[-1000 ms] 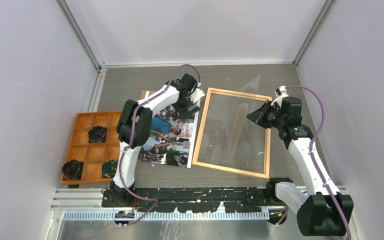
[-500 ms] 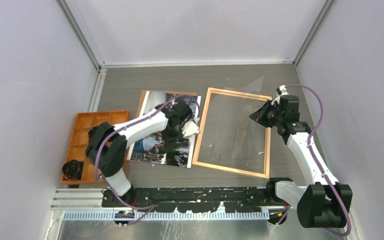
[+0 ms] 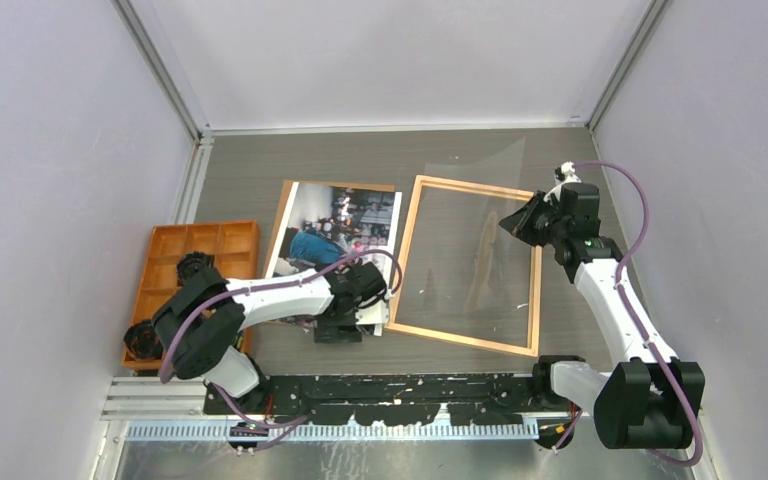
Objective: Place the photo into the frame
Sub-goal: Move the photo frame item to the center of the board.
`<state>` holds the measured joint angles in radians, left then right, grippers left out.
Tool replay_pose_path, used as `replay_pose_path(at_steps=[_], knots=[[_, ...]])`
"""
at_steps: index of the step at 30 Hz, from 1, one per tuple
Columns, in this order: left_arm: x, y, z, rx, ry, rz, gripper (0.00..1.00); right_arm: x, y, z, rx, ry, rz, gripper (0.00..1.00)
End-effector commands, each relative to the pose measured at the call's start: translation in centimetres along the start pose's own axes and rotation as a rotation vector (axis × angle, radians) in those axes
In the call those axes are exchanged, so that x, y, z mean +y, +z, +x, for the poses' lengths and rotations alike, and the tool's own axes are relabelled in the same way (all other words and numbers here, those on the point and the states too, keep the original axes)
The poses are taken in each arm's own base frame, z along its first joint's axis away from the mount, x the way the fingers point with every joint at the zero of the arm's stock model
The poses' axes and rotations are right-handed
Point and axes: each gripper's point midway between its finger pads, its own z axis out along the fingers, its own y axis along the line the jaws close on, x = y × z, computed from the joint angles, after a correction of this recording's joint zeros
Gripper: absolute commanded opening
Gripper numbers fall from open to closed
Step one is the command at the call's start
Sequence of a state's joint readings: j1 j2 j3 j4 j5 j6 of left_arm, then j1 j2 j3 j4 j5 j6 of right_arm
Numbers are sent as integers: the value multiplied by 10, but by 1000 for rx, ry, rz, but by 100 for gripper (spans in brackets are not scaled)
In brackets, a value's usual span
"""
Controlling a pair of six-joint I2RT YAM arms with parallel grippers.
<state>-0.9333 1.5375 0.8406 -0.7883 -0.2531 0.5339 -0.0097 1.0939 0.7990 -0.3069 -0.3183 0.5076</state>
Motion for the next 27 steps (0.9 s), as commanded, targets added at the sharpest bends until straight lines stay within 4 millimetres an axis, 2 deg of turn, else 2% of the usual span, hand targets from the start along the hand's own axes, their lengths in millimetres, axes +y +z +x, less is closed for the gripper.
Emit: replay_pose_path(at_steps=[1, 6, 8, 13, 22, 27], knots=[[29, 17, -9, 2, -2, -199, 100, 13, -3, -28, -97, -25, -33, 1], [63, 39, -4, 66, -10, -287, 100, 6, -4, -26, -102, -23, 0, 1], [84, 41, -3, 74, -49, -306, 100, 3, -4, -23, -100, -20, 12, 1], [140, 39, 3, 76, -129, -356, 100, -3, -3, -17, -86, -15, 25, 1], [218, 43, 4, 92, -262, -492, 100, -6, 3, -4, -54, 7, 13, 1], [252, 39, 4, 97, -336, -561, 100, -6, 4, 0, -41, 15, 6, 1]])
